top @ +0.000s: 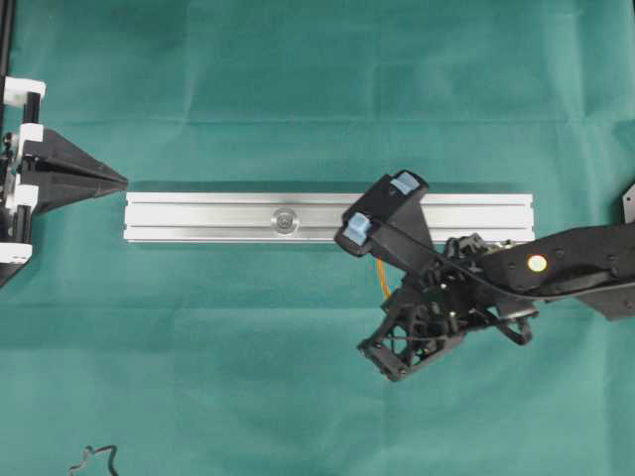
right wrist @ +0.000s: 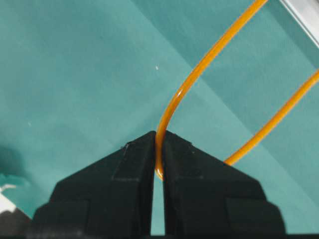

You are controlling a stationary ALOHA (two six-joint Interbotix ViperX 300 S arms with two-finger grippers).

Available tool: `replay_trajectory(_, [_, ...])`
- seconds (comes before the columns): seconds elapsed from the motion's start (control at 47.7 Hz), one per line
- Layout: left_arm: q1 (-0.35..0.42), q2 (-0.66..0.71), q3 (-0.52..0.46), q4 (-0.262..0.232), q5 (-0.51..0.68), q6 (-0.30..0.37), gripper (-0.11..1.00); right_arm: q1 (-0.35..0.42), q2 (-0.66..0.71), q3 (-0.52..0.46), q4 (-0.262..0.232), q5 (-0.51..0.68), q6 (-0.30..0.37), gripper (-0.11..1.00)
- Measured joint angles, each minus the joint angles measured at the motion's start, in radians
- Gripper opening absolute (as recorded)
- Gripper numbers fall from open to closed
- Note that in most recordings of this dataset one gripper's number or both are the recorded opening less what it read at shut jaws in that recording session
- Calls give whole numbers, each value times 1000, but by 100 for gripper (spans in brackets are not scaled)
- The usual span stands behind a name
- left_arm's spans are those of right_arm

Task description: Hook the rubber onto the shaft.

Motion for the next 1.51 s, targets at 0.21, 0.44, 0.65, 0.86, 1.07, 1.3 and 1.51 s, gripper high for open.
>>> replay_trajectory(0.21, [0,0,0,0,0,0,0,-29,44,-60,-15,0,-3,6])
replay_trajectory(0.44, [-8,-2,0,0,-2,0,0,-61,91,-112,-28,0,-3,6])
replay_trajectory(0.65, [-11,-2,0,0,0,0,0,-101,123,-150,-34,-3,0,6])
replay_trajectory(0.86, [-11,-3,0,0,0,0,0,-114,153,-186,-40,-5,0,6])
replay_trajectory(1.07, [-11,-3,0,0,0,0,0,-132,179,-210,-41,-5,0,6])
replay_trajectory(1.3, [-11,-3,0,0,0,0,0,-146,196,-233,-49,-5,0,6])
replay_trajectory(1.51, [-11,-2,0,0,0,0,0,-158,210,-250,-52,-5,0,6])
